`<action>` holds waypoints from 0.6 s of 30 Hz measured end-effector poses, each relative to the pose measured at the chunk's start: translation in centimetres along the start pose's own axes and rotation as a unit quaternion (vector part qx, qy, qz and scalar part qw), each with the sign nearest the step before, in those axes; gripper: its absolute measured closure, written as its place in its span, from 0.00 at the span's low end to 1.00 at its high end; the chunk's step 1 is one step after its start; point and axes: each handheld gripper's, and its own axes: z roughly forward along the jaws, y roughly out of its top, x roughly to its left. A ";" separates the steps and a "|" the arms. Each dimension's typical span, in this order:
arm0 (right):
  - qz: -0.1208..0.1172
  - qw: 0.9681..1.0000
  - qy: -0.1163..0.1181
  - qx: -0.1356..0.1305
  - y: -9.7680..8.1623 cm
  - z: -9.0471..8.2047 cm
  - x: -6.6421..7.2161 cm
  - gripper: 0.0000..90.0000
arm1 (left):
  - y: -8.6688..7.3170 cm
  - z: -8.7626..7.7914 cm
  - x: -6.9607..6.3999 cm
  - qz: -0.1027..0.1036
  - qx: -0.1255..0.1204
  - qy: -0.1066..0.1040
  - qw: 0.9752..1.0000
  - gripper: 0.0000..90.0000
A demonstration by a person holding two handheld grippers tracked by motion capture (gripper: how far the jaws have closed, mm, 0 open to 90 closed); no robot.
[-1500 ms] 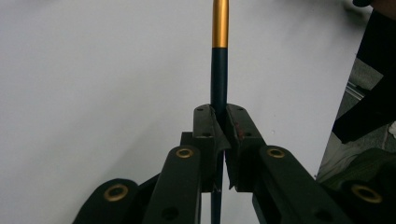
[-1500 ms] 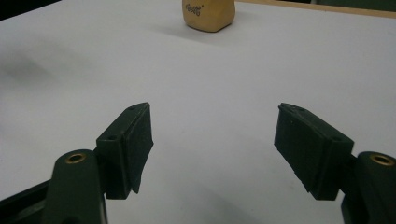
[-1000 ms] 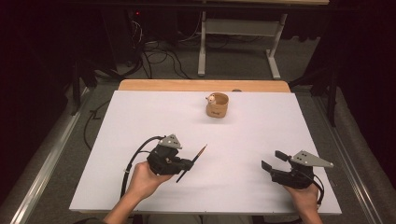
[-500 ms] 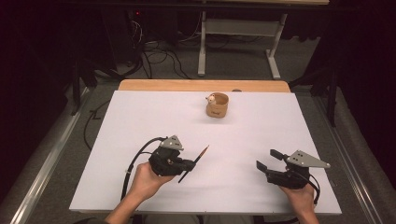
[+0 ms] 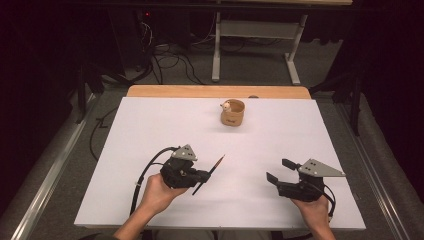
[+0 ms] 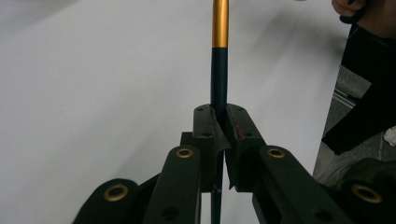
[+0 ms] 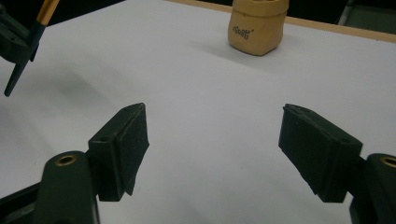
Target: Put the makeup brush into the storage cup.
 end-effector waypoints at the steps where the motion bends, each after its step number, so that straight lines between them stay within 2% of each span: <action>1: -0.003 1.000 0.002 0.003 0.1 0.1 0.1 0.29 | 0.0 0.0 0.0 -0.001 -0.001 -0.001 1.000 0.93; 6: 0.001 1.000 0.020 0.011 0.5 0.4 0.5 0.31 | 0.0 0.1 -0.1 0.001 -0.004 0.000 1.000 0.93; 11: 0.000 0.999 0.034 0.004 0.7 0.7 0.8 0.32 | 0.2 0.2 -0.2 0.004 -0.007 -0.001 1.000 0.93; 18: -0.004 0.998 0.059 0.007 1.3 1.5 1.9 0.36 | 0.3 0.5 -0.6 0.010 -0.007 0.000 1.000 0.93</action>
